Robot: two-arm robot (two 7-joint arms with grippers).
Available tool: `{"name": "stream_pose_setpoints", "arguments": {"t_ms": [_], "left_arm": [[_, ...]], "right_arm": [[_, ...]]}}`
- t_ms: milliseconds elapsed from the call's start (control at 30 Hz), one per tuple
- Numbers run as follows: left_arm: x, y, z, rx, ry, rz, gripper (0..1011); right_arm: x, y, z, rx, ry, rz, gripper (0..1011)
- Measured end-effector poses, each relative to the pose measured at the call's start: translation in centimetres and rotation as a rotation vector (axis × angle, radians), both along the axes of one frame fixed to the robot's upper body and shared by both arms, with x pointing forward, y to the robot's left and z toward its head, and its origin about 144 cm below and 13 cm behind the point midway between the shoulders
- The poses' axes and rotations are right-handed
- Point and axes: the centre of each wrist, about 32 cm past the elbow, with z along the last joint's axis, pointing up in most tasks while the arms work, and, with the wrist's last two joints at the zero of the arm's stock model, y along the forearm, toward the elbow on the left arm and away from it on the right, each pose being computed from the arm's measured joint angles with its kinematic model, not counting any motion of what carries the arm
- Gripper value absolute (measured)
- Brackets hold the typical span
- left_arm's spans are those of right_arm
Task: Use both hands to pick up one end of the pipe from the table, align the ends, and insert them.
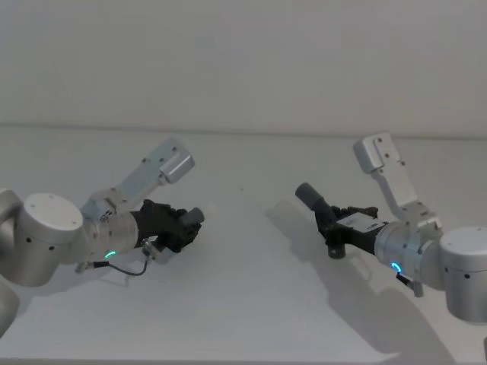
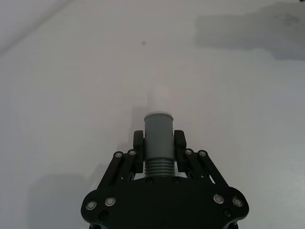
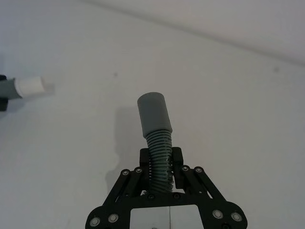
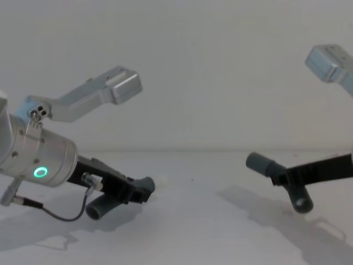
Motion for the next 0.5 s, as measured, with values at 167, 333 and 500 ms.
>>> {"name": "stream_pose_setpoints", "arguments": {"t_ms": [167,333,500], "left_arm": [[-0.4,-0.5,0.9,0.032,-0.042,-0.039,365],[-0.7,-0.9,1.5,0.057,-0.074,-0.075,365],[-0.9,-1.0,2.0,0.078,-0.103,-0.116,365]], "right_arm": [[-0.1,-0.7,0.4,0.024,-0.068,0.027,274],[-0.3,-1.6,0.6,0.039,-0.119,0.062,274],[-0.3,-3.0,0.6,0.045,-0.158,0.112,274]]}}
